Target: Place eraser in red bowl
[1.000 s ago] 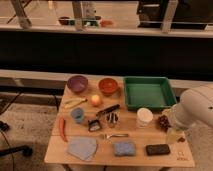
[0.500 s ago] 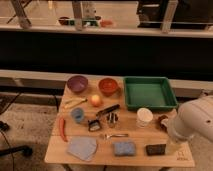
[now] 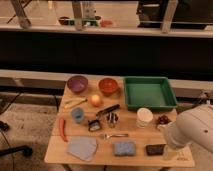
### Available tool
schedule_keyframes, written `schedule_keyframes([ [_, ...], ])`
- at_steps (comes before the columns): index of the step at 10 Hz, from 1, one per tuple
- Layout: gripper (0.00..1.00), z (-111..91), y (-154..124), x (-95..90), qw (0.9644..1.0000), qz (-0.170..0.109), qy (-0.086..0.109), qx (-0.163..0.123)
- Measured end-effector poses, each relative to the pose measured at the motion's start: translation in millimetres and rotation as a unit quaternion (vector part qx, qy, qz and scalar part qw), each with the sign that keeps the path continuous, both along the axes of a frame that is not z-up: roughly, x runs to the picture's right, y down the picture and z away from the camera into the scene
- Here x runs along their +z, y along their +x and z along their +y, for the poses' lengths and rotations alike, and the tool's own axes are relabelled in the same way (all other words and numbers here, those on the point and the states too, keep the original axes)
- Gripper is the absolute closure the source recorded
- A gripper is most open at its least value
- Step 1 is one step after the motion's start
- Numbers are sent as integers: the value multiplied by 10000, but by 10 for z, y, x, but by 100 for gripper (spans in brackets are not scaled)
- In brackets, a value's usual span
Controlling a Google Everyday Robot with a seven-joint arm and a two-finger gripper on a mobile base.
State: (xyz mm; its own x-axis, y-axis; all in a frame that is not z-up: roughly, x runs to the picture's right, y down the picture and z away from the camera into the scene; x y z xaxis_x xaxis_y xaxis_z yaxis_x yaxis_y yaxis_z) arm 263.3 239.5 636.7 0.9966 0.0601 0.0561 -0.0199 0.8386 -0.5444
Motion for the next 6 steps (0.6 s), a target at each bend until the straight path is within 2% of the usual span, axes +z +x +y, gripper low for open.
schedule_keyframes([
  [3, 20, 253, 19, 133, 9999, -77, -116, -85],
  [5, 20, 349, 29, 238, 9996, -109, -228, -97],
  [6, 20, 428, 49, 292, 9993, -114, -339, -101],
])
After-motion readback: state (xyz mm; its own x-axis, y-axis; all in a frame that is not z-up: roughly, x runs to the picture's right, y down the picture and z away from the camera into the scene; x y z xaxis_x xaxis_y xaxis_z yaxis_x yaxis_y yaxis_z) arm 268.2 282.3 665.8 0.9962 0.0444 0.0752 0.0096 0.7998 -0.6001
